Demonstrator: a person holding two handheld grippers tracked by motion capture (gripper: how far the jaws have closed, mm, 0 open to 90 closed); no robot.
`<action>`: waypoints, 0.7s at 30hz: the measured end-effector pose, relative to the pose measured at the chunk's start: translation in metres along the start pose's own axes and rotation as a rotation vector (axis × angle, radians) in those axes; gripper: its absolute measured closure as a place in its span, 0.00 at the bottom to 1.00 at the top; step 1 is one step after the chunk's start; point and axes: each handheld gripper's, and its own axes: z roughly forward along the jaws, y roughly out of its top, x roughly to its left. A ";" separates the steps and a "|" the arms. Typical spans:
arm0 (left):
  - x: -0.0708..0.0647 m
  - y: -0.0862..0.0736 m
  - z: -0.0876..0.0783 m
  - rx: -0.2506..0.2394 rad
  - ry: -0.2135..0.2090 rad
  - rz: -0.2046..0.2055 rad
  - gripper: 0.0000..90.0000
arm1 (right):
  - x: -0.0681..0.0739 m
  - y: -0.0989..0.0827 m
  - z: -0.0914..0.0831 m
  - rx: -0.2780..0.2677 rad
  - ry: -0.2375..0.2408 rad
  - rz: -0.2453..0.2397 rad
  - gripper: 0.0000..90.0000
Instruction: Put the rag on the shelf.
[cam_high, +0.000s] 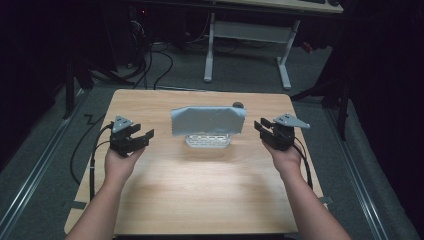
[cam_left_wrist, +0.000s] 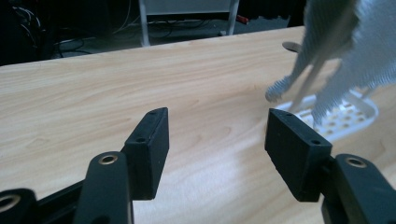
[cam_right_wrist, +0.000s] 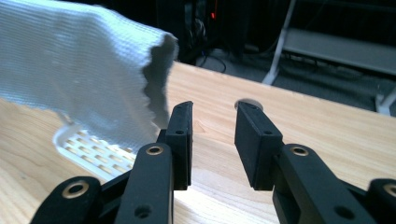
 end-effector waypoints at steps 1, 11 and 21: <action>-0.001 -0.003 -0.003 -0.002 -0.005 -0.002 0.45 | 0.002 -0.001 -0.003 0.003 0.003 -0.004 0.74; -0.019 -0.026 -0.036 -0.009 -0.028 0.000 0.43 | 0.018 -0.015 -0.033 -0.020 0.007 -0.070 0.71; -0.030 -0.048 -0.056 -0.002 -0.064 -0.023 0.41 | 0.029 -0.032 -0.055 -0.002 0.022 -0.071 0.68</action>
